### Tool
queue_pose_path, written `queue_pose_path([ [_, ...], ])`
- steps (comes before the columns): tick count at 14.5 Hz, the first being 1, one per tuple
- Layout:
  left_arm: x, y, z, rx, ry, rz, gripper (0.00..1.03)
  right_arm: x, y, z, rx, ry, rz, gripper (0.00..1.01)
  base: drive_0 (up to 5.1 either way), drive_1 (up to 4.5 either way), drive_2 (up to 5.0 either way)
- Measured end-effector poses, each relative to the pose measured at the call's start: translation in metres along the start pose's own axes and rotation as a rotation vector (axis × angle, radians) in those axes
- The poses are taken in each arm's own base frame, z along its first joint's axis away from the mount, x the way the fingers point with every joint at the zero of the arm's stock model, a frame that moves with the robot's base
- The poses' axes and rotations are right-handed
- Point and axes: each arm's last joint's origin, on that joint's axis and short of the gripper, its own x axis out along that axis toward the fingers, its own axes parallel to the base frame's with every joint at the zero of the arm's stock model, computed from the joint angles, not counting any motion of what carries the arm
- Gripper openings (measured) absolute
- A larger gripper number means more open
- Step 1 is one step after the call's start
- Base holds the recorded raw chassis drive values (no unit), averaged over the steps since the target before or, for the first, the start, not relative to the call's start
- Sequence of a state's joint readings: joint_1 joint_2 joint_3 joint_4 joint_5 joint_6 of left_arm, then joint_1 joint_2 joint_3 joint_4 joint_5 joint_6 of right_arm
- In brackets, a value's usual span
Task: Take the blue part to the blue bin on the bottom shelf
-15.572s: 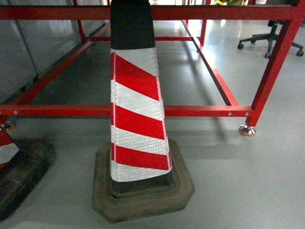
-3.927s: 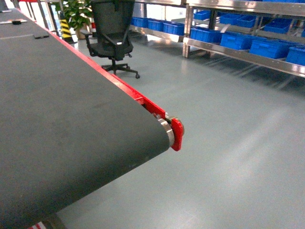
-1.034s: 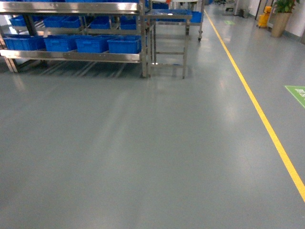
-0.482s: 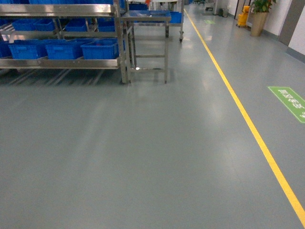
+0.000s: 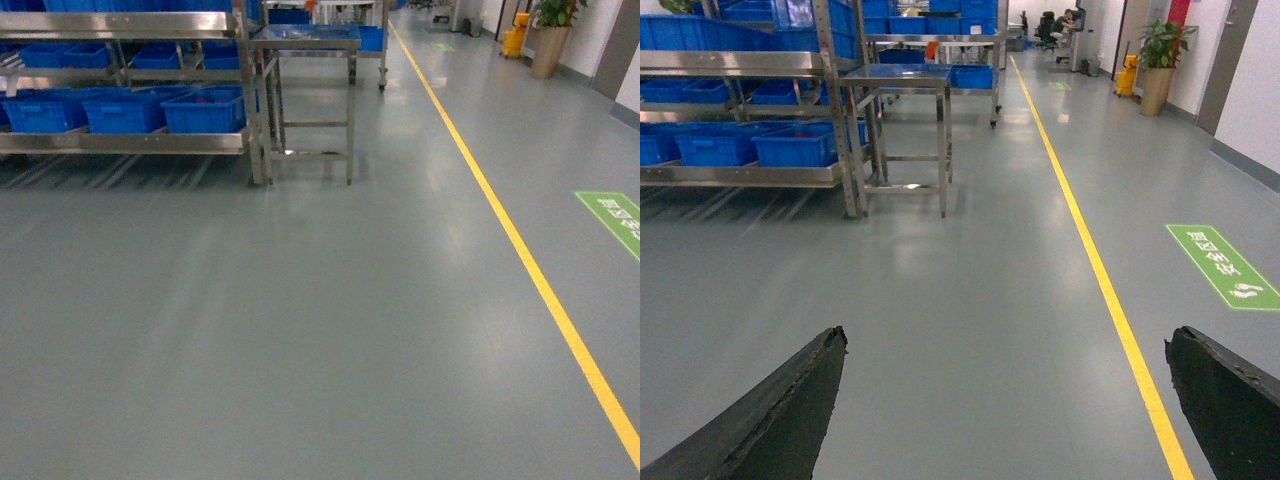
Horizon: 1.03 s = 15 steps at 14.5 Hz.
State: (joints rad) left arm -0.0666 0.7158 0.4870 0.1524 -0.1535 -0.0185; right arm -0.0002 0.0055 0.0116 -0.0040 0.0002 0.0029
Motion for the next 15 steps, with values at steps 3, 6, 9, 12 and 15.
queue_pose_path([
  [3,-0.0001,0.0000,-0.0001,0.000,0.001,0.000,0.43,0.0000,0.0000,-0.0003,0.000,0.003,0.000,0.98,-0.1,4.12,-4.2],
  [6,-0.0001,0.0000,-0.0001,0.001,0.001,0.000,0.43,0.0000,0.0000,0.0000,0.000,0.001,0.000,0.98,0.0,4.16,-4.2],
  [9,0.0003,0.0000,-0.0006,0.001,0.005,0.000,0.43,0.0000,0.0000,-0.0002,0.000,0.002,0.000,0.98,0.0,4.14,-4.2],
  [12,-0.0003,0.0000,0.0005,0.000,-0.005,0.000,0.43,0.0000,0.0000,0.0000,0.000,0.000,0.000,0.98,0.0,4.16,-4.2],
  [15,0.0001,0.0000,-0.0002,0.000,0.002,0.000,0.43,0.0000,0.0000,-0.0002,0.000,0.002,0.000,0.98,-0.1,4.08,-4.3],
])
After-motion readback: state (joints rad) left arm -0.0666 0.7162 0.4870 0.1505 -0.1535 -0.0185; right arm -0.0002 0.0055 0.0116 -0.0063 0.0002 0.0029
